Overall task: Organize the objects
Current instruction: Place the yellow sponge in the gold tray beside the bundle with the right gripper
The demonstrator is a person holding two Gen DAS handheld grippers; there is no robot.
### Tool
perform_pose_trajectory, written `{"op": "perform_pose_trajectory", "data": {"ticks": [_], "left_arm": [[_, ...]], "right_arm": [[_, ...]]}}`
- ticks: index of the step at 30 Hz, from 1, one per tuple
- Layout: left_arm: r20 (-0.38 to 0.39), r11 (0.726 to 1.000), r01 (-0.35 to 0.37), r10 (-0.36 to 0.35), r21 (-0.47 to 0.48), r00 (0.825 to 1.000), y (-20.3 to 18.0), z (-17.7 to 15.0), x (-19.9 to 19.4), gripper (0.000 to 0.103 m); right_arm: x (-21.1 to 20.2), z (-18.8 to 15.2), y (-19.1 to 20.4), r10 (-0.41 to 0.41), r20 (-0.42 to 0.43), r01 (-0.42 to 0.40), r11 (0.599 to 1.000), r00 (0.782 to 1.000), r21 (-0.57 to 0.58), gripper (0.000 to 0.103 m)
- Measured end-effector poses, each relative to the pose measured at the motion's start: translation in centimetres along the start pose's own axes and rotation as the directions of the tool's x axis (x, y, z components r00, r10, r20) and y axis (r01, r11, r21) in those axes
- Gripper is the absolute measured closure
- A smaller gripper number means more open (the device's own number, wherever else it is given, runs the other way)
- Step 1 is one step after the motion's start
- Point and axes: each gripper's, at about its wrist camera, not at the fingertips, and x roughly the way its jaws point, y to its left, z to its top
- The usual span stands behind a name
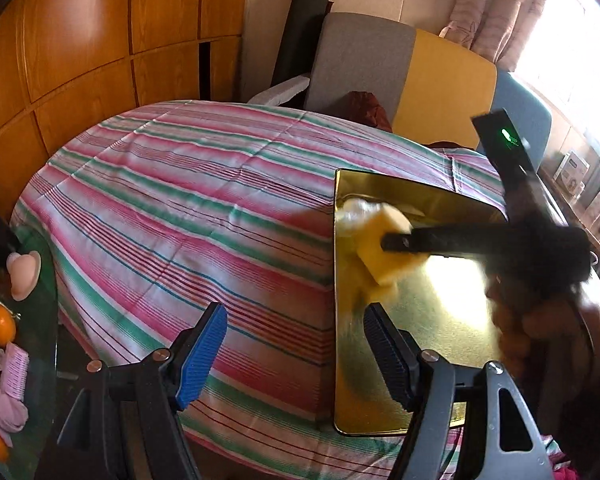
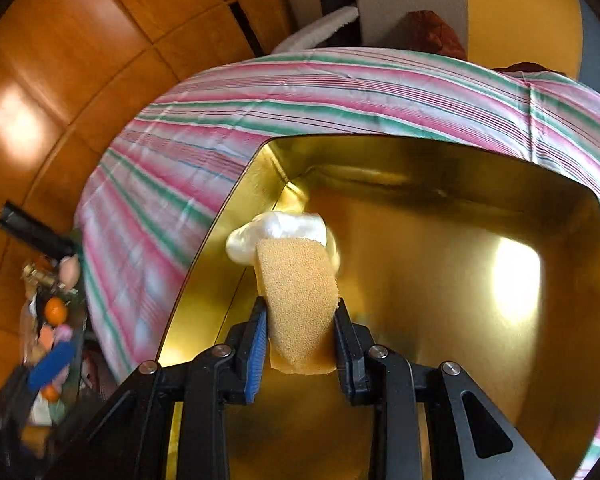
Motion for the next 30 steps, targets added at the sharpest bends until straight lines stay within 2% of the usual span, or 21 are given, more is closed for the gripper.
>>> {"op": "perform_pose_trajectory", "data": {"ticks": [4, 8, 9, 11, 13, 15, 16, 22, 30], "left_arm": [[-0.001, 1.0, 0.001, -0.001, -0.012, 1.0, 0.4, -0.1, 0.1, 0.031], [0.001, 1.0, -0.008, 0.008, -0.017, 1.0, 0.6, -0.1, 0.1, 0.031], [0.003, 1.0, -0.01, 0.011, -0.016, 1.0, 0.6, -0.1, 0.0, 0.031], [0.008, 1.0, -0.026, 0.026, -0.013, 1.0, 0.5, 0.0, -0.1, 0.031], [0.017, 0.999, -0.033, 0.033, -0.011, 0.999, 0.5, 0.0, -0.4, 0.031], [0.029, 0.999, -0.048, 0.048, -0.009, 0.998, 0.4, 0.0, -0.7, 0.031], [0.032, 0.999, -0.051, 0.052, -0.007, 0.998, 0.4, 0.1, -0.8, 0.031], [0.064, 0.998, -0.06, 0.059, 0.023, 0.996, -0.5, 0.0, -1.8, 0.031], [0.07, 0.997, -0.047, 0.043, 0.062, 0.997, -2.1, -0.6, -2.6, 0.031]], "right_arm": [[0.7, 1.7, -0.4, -0.013, 0.024, 0.012, 0.999, 1.0, 0.041, 0.072], [0.8, 2.4, -0.3, -0.017, 0.029, 0.016, 0.999, 0.999, 0.042, 0.065], [0.7, 2.3, -0.3, -0.013, 0.031, 0.011, 0.999, 0.999, 0.043, 0.062], [0.5, 2.0, -0.4, 0.0, 0.041, -0.001, 0.999, 0.999, 0.044, 0.041], [0.1, 1.7, -0.4, 0.01, 0.05, -0.012, 0.999, 0.999, 0.046, 0.032], [-0.7, 1.2, -0.3, 0.011, 0.067, -0.013, 0.999, 0.998, 0.035, 0.03], [-1.0, 1.0, -0.3, 0.006, 0.072, -0.009, 1.0, 0.997, 0.029, 0.025], [-3.6, -0.9, -0.5, -0.022, 0.12, 0.022, 1.0, 0.992, -0.001, 0.015], [-7.1, -4.7, -1.3, -0.106, 0.192, 0.117, 0.992, 0.976, -0.046, 0.01]]}}
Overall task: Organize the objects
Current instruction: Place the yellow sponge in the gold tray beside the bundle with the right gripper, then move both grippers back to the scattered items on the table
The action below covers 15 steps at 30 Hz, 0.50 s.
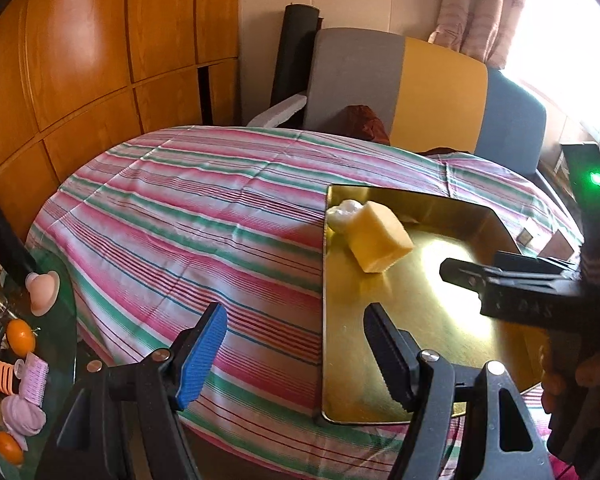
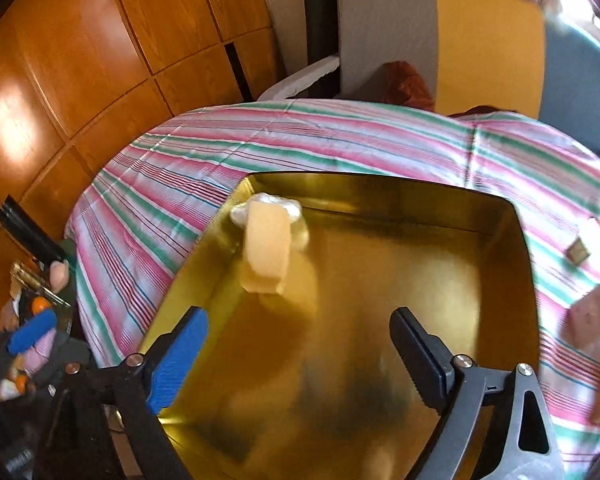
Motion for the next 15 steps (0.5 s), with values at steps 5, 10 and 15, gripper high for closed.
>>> {"op": "perform_pose_trajectory", "data": {"ticks": [5, 10, 15], "left_arm": [[0.0, 1.0, 0.011, -0.011, 0.025, 1.0, -1.2, -0.3, -0.4, 0.031], [0.0, 0.999, 0.02, -0.02, 0.043, 1.0, -2.1, -0.5, -0.8, 0.031], [-0.002, 0.998, 0.026, -0.026, 0.058, 1.0, -2.8, -0.6, -1.0, 0.031]], "right_arm": [[-1.8, -1.6, -0.7, -0.047, 0.032, 0.048, 0.998, 0.998, -0.031, 0.004], [-3.0, -2.7, -1.4, -0.06, 0.049, 0.061, 0.998, 0.997, -0.021, 0.002], [-4.0, -3.5, -1.8, -0.08, 0.066, 0.082, 0.996, 0.995, -0.025, 0.001]]}}
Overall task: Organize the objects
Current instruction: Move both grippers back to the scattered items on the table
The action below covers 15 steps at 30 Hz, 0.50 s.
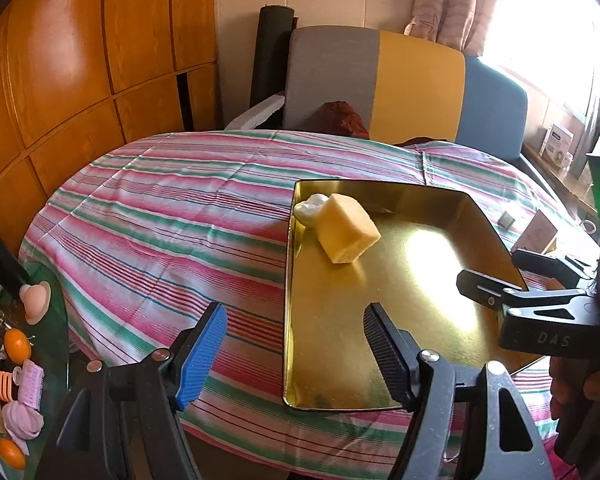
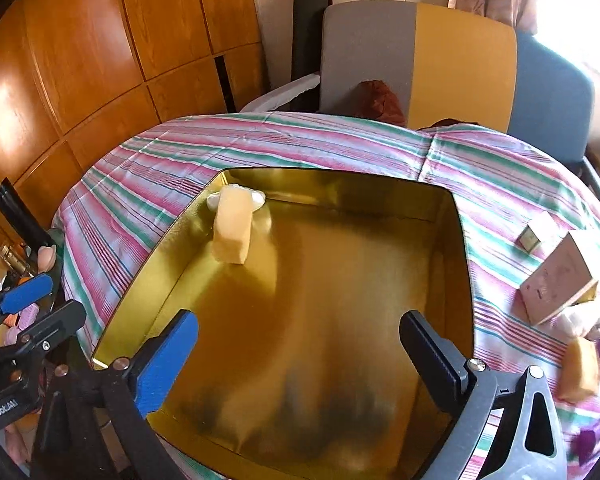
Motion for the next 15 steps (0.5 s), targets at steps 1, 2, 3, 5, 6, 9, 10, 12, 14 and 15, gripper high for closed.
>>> {"op": "perform_pose_trajectory", "data": {"ticks": [1, 2, 3, 5, 6, 9, 10, 12, 14, 15], "left_arm": [[-0.001, 1.0, 0.002, -0.002, 0.002, 1.0, -0.1, 0.0, 0.0, 0.031], [-0.002, 1.0, 0.005, -0.005, 0.004, 1.0, -0.2, 0.0, 0.0, 0.031], [-0.002, 1.0, 0.009, -0.009, 0.005, 1.0, -0.3, -0.1, 0.0, 0.031], [-0.004, 1.0, 0.021, -0.021, 0.007, 1.0, -0.5, 0.0, 0.0, 0.031], [-0.005, 1.0, 0.027, -0.027, 0.007, 1.0, -0.6, 0.0, 0.0, 0.031], [-0.009, 0.999, 0.039, -0.039, 0.013, 0.999, -1.0, 0.0, 0.1, 0.031], [-0.011, 0.999, 0.046, -0.046, 0.014, 0.999, -1.2, -0.1, 0.1, 0.031], [-0.015, 0.998, 0.058, -0.057, 0.018, 0.998, -1.6, -0.1, 0.2, 0.031], [-0.019, 0.998, 0.061, -0.061, 0.029, 0.998, -2.1, -0.2, 0.3, 0.031], [-0.021, 0.997, 0.065, -0.065, 0.037, 0.998, -2.4, -0.2, 0.4, 0.031]], "right_arm": [[-0.3, -0.1, -0.2, -0.005, 0.004, 0.005, 1.0, 1.0, -0.003, 0.001], [-0.5, -0.2, -0.3, -0.012, 0.008, 0.012, 1.0, 1.0, -0.006, 0.001], [-0.8, -0.3, -0.3, -0.018, 0.012, 0.018, 1.0, 1.0, -0.009, 0.001], [-1.5, -0.5, -0.7, -0.039, 0.022, 0.04, 0.999, 0.999, -0.024, 0.0], [-1.7, -0.5, -0.9, -0.048, 0.024, 0.048, 0.998, 0.999, -0.029, 0.0], [-2.8, -0.9, -2.0, -0.078, 0.034, 0.08, 0.996, 0.996, -0.038, 0.0], [-3.2, -1.0, -2.5, -0.092, 0.036, 0.093, 0.995, 0.995, -0.038, 0.0], [-4.1, -1.3, -4.0, -0.118, 0.043, 0.119, 0.993, 0.992, -0.027, 0.0], [-5.1, -1.5, -5.5, -0.146, 0.049, 0.147, 0.989, 0.988, -0.011, 0.0], [-5.6, -1.6, -6.4, -0.164, 0.054, 0.165, 0.986, 0.985, 0.0, 0.0]]}}
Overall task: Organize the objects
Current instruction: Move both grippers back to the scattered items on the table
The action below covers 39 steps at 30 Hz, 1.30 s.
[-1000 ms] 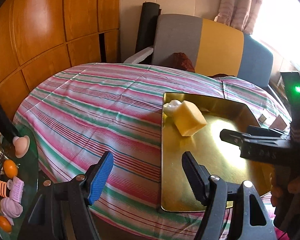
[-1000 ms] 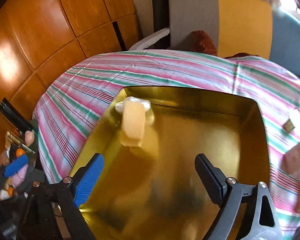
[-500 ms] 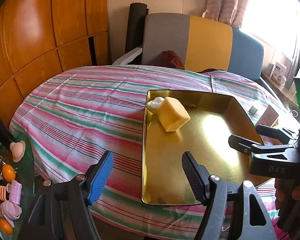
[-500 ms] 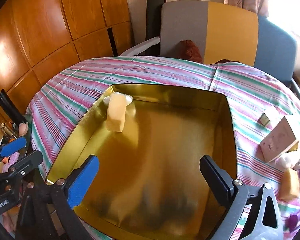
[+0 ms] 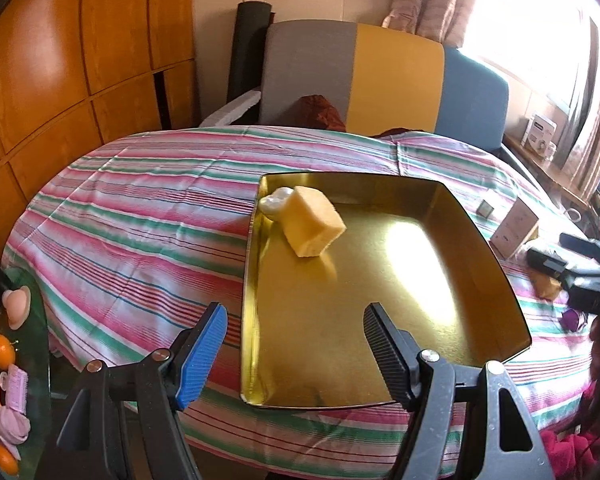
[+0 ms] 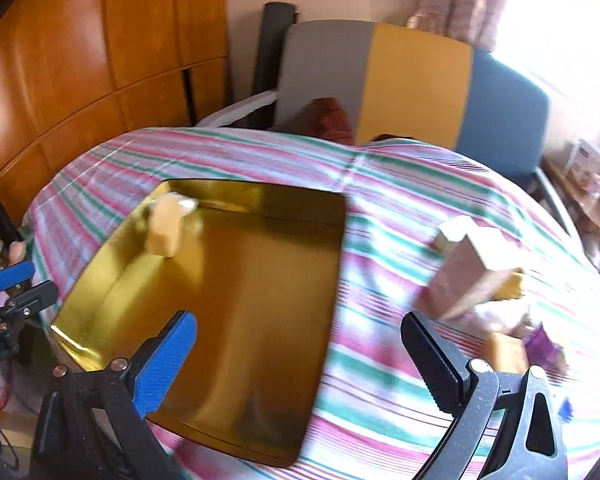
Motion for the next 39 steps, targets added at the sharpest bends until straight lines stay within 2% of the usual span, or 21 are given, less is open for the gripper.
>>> {"op": "perform_pose_trajectory", "data": {"ticks": [7, 13, 19, 23, 28, 31, 35, 39], "left_arm": [[-0.006, 0.998, 0.029, -0.029, 0.059, 1.0, -2.2, 0.2, 0.1, 0.031], [-0.004, 0.992, 0.056, -0.056, 0.117, 0.998, -4.6, 0.7, 0.2, 0.031], [-0.003, 0.978, 0.111, -0.112, 0.175, 0.994, -7.5, 1.4, 0.1, 0.031], [-0.01, 0.965, 0.15, -0.151, 0.214, 0.988, -9.9, 1.8, 0.1, 0.031], [-0.045, 0.948, 0.208, -0.204, 0.242, 0.978, -13.1, 2.1, 0.6, 0.031], [-0.08, 0.928, 0.268, -0.256, 0.257, 0.963, -15.5, 2.2, 1.0, 0.033], [-0.123, 0.883, 0.342, -0.319, 0.322, 0.94, -19.9, 2.0, 1.4, 0.033], [-0.193, 0.815, 0.425, -0.378, 0.395, 0.905, -24.9, 1.0, 2.1, 0.033]], "right_arm": [[-2.8, -0.7, -6.9, -0.132, 0.019, 0.131, 0.989, 0.991, 0.068, 0.0], [-5.0, -2.1, -13.5, -0.248, 0.006, 0.244, 0.954, 0.969, 0.173, 0.0], [-6.4, -4.7, -20.3, -0.333, -0.028, 0.323, 0.889, 0.943, 0.325, 0.0], [-6.8, -7.2, -24.4, -0.375, -0.051, 0.357, 0.821, 0.926, 0.446, 0.0], [-6.2, -9.8, -27.8, -0.358, -0.11, 0.352, 0.732, 0.927, 0.583, 0.0], [-7.2, -9.9, -28.4, -0.357, -0.07, 0.322, 0.719, 0.931, 0.615, 0.0], [-8.0, -10.3, -28.9, -0.358, -0.051, 0.302, 0.694, 0.932, 0.653, 0.0], [-8.5, -10.8, -29.9, -0.364, -0.05, 0.294, 0.657, 0.93, 0.694, 0.0]]}}
